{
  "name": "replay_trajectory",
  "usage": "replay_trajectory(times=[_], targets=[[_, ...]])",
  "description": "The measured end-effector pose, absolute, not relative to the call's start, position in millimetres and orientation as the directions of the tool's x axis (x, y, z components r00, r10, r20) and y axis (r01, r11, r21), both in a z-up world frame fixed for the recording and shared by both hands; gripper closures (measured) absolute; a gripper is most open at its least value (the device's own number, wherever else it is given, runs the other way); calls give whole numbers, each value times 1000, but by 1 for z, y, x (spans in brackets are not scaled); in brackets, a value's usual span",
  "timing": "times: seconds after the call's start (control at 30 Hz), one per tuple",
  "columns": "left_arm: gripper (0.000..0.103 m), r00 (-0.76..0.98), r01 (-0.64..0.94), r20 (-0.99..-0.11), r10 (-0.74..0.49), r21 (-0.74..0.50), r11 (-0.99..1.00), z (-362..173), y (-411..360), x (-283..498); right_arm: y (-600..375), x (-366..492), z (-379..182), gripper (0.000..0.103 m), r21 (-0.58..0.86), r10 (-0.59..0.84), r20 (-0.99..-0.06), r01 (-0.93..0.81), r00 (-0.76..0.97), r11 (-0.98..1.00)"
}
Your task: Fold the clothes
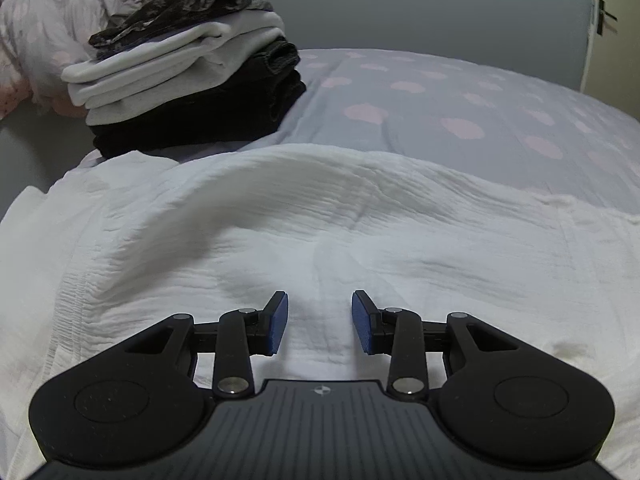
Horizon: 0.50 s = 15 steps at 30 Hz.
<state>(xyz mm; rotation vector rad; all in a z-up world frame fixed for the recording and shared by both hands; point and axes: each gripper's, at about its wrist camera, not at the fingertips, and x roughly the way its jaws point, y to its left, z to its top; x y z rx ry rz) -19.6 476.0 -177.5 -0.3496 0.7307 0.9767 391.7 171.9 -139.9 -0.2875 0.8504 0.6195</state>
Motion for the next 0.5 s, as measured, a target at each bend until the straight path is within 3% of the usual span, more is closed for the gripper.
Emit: replay_trajectory(times=[0.3, 0.37, 0.4, 0.47, 0.5], targets=[[61, 312, -884, -705, 636, 30, 467, -181, 488, -19, 172, 424, -175, 47, 114, 392, -809, -537, 439, 836], [61, 311, -887, -715, 626, 18, 462, -183, 490, -19, 163, 427, -183, 65, 177, 412, -821, -510, 396, 842], [61, 311, -887, -719, 622, 16, 462, -184, 491, -18, 158, 427, -187, 68, 211, 427, -823, -497, 375, 842], [61, 305, -886, -718, 625, 25, 462, -185, 489, -17, 155, 420, -187, 93, 219, 452, -808, -519, 379, 826], [61, 303, -886, -714, 632, 34, 463, -184, 488, -16, 156, 418, -184, 93, 207, 454, -801, -530, 391, 822]])
